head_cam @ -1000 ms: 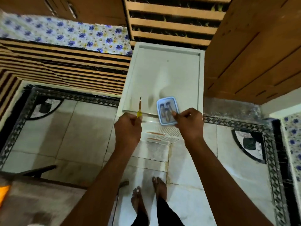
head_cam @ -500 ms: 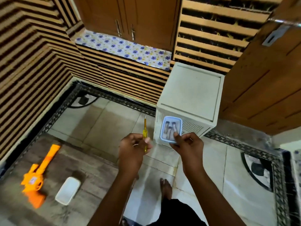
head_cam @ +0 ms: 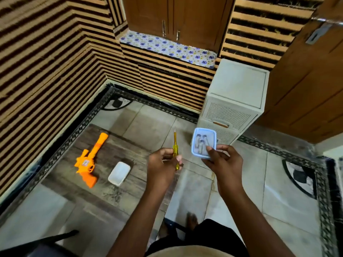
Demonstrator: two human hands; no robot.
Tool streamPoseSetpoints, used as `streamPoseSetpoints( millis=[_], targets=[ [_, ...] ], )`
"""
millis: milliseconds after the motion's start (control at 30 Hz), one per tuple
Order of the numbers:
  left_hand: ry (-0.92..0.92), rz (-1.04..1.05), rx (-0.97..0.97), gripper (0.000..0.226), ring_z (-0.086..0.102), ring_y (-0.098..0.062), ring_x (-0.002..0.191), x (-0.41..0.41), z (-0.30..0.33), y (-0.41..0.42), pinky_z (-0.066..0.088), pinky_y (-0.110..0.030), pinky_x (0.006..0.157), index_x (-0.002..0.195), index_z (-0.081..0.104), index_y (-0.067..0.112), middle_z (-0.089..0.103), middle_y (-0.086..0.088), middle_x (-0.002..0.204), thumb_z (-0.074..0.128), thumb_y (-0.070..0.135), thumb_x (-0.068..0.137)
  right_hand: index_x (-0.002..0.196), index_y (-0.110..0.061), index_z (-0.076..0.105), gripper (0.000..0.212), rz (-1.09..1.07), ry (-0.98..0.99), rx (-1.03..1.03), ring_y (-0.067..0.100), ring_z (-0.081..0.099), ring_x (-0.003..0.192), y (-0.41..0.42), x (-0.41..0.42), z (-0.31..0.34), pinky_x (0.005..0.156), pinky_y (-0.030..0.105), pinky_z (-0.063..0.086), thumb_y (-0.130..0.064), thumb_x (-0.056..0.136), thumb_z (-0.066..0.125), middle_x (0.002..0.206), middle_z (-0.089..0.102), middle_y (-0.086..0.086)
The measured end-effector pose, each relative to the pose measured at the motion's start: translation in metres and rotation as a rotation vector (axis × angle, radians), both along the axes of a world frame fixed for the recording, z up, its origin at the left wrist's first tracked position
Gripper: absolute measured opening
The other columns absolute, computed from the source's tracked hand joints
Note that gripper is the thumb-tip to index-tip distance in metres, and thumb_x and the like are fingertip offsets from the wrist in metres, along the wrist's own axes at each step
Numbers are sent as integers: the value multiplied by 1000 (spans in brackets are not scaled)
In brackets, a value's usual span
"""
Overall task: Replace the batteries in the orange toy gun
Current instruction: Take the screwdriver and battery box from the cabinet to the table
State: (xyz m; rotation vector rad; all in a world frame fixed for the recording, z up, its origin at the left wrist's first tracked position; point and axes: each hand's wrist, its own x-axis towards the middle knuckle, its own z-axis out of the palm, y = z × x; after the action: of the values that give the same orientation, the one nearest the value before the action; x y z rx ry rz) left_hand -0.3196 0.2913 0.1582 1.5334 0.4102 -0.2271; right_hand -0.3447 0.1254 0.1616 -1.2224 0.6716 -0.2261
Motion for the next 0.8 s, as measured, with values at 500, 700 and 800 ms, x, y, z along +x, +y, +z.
streamPoseSetpoints(
  millis=[500,700,800],
  targets=[
    [-8,64,80,26,72,-27,71,-105,0,27,62,-57,80,75,74,21,71,-3,74,77,-2,86,107,-4,67,21,129,9,-18,32,79,90,32,-88,-10,78,46,65,-7,90,79,93,78,17],
    [7,82,117,23,72,-41,77,-126,-2,51,60,-64,80,76,74,18,69,-3,75,77,-2,87,106,-8,67,20,144,18,7,28,80,91,55,-102,-11,72,37,64,-7,91,79,97,76,23],
    [-1,88,140,15,72,-30,75,-128,-2,64,62,-60,79,85,72,13,68,-4,78,78,-1,87,105,-10,68,19,164,45,-27,25,80,93,68,-99,-17,72,36,65,-7,90,80,100,76,24]
  ],
)
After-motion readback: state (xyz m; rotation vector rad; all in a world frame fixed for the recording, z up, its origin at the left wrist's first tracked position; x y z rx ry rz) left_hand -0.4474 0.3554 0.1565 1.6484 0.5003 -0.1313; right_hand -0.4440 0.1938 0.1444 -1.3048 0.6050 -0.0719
